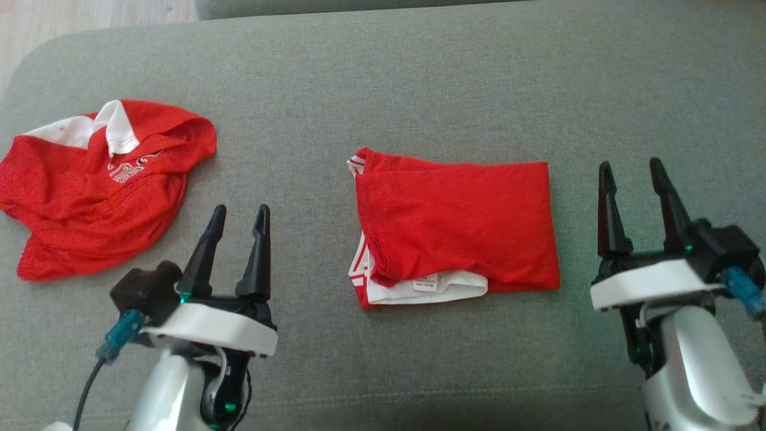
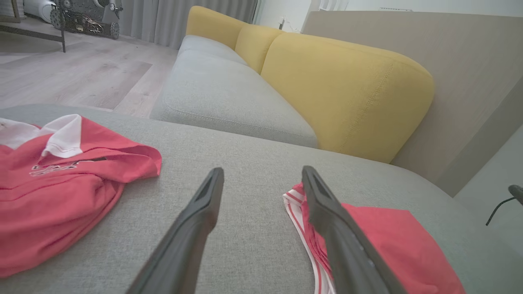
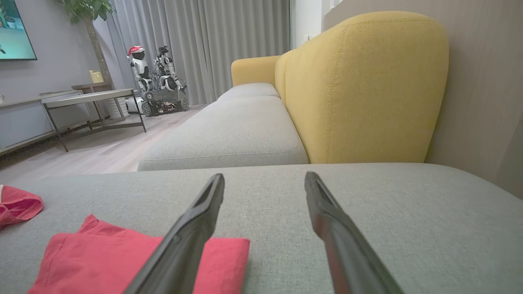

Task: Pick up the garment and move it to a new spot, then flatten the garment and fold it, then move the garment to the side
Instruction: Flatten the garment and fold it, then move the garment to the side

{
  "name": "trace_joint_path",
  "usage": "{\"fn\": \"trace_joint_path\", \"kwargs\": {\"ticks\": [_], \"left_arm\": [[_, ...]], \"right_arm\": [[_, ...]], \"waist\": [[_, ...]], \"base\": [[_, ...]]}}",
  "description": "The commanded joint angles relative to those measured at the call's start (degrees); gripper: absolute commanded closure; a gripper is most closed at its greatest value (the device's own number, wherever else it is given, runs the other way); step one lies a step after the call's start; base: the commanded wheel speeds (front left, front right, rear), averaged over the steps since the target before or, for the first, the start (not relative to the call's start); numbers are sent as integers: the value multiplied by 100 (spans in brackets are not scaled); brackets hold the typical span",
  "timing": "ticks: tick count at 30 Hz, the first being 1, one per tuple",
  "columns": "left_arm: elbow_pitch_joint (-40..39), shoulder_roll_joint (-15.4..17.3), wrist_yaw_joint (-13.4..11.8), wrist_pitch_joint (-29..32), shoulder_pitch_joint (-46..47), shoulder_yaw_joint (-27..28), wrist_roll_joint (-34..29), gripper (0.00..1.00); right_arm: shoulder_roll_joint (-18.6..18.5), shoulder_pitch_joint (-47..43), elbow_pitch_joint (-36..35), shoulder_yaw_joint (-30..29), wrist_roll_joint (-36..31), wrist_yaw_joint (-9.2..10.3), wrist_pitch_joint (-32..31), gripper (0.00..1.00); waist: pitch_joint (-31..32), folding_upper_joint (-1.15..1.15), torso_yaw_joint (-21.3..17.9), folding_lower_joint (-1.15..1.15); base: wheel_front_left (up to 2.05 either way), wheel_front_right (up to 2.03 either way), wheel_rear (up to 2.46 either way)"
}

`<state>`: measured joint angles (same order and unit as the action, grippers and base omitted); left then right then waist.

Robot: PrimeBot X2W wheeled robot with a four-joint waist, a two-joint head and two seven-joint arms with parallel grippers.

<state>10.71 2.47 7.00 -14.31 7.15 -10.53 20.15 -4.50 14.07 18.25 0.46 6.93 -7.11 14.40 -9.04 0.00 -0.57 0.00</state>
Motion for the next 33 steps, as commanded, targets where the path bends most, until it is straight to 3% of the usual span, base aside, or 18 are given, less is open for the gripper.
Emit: {"fn": "trace_joint_path", "kwargs": {"ticks": [1,13,25,33], "left_arm": [[-245,41,-23,-69,71,202,-129,0],[-272,41,-63,-69,-23,189,-223,0],[-244,41,-27,-69,87,77,-277,0],[-229,41,-1,-69,204,37,-284,0]], "right_arm": [[59,22,-249,77,-90,-37,60,0],[154,-81,-140,69,-236,-37,60,0],[161,298,916,239,144,-37,-252,0],[161,609,1583,646,492,-37,-465,0]], "waist": [[10,0,-4,0],[91,0,0,0],[-225,0,110,0],[-448,0,231,0]], "base": [[0,0,0],[0,0,0],[0,0,0],[0,0,0]]}}
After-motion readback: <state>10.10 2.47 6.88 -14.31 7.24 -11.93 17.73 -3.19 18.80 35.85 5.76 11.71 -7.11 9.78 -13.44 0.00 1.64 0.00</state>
